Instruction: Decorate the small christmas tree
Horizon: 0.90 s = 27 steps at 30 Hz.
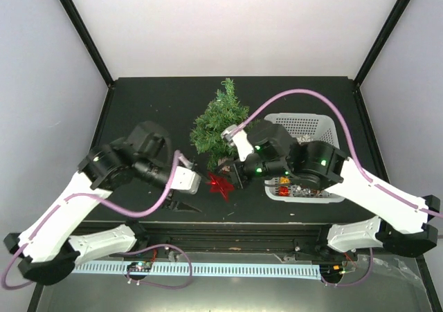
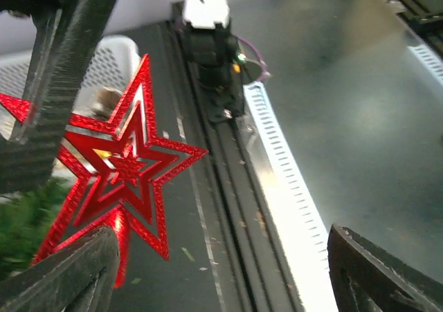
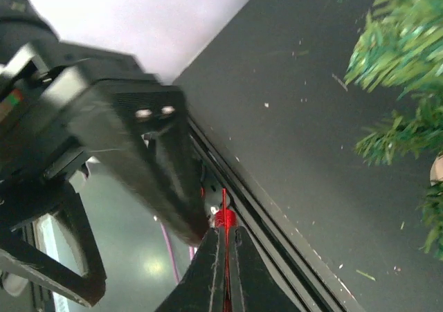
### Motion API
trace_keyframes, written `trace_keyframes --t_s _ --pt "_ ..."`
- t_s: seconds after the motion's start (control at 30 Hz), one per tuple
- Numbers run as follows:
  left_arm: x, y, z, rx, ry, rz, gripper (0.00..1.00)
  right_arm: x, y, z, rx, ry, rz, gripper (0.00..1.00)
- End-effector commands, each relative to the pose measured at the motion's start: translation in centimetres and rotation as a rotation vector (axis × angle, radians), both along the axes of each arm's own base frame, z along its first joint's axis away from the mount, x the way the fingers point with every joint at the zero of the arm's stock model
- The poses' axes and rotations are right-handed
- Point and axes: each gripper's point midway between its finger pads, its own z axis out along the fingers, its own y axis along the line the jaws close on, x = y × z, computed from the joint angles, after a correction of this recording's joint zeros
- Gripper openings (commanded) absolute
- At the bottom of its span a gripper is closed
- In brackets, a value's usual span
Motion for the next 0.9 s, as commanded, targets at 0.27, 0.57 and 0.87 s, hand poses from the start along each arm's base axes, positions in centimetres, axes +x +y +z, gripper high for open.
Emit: trace_keyframes --t_s 0.27,0.57,0.87 --pt "-0.6 0.3 -2.5 0.068 0.071 -0.021 0.88 -3.1 0.8 -2.9 -0.051 -0.033 0.067 0.01" --pt "-0.3 -0.2 -3.5 0.083 0.102 -0.023 0.89 -5.2 1.2 -3.8 -0.046 -0.012 0.109 0.01" --pt "-0.9 -0.6 -3.4 0.081 0.175 -0.07 0.66 -5.9 1.9 -4.4 -0.053 -0.004 0.124 0.01"
